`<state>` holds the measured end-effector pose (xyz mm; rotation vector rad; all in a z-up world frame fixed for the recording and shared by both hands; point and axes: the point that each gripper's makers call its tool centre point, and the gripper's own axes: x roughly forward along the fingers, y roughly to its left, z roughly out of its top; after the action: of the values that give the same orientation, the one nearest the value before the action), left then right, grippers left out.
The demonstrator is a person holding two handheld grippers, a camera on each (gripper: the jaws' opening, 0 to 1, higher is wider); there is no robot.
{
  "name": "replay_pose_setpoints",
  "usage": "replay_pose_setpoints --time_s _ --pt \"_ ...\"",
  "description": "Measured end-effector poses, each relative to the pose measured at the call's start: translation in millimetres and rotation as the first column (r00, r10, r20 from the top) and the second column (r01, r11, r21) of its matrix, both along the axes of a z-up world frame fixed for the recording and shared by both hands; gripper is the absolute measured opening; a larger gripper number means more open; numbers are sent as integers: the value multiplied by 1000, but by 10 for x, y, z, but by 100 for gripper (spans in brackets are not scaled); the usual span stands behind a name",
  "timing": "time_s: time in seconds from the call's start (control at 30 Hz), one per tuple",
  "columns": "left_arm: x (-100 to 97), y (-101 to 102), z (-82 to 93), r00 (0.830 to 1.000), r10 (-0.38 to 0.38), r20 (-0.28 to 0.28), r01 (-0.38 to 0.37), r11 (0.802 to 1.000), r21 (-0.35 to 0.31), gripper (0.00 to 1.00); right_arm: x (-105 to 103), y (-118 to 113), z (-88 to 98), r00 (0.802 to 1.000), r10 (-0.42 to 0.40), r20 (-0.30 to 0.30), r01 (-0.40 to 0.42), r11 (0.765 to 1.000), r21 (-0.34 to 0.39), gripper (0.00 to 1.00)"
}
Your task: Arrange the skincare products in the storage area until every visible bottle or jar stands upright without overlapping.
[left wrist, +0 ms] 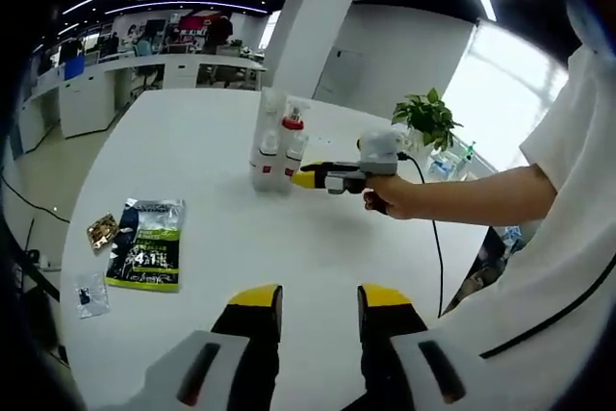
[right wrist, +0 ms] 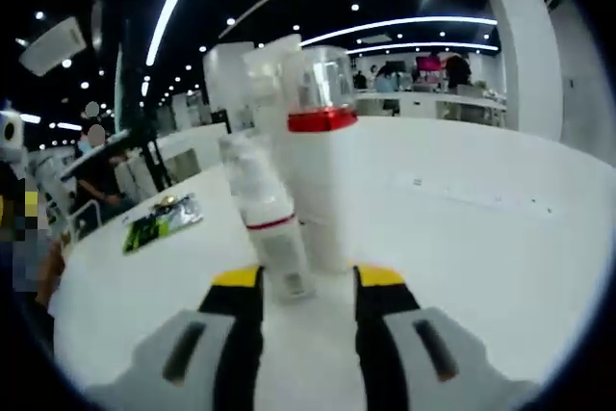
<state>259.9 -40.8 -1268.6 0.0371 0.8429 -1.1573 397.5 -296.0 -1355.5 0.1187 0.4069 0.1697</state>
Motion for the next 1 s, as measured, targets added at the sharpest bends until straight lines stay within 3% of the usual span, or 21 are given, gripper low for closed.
replay_pose_setpoints --time_s 0.67,1.0 --pt "38 -2 -26 1000 -15 -6 15 1000 10 31 37 -139 -9 997 -74 -3 74 997 33 36" --pt "-4 28 -22 1000 -4 -6 4 1000 -5 31 -285 -47 -1 997 -70 -37 73 996 58 39"
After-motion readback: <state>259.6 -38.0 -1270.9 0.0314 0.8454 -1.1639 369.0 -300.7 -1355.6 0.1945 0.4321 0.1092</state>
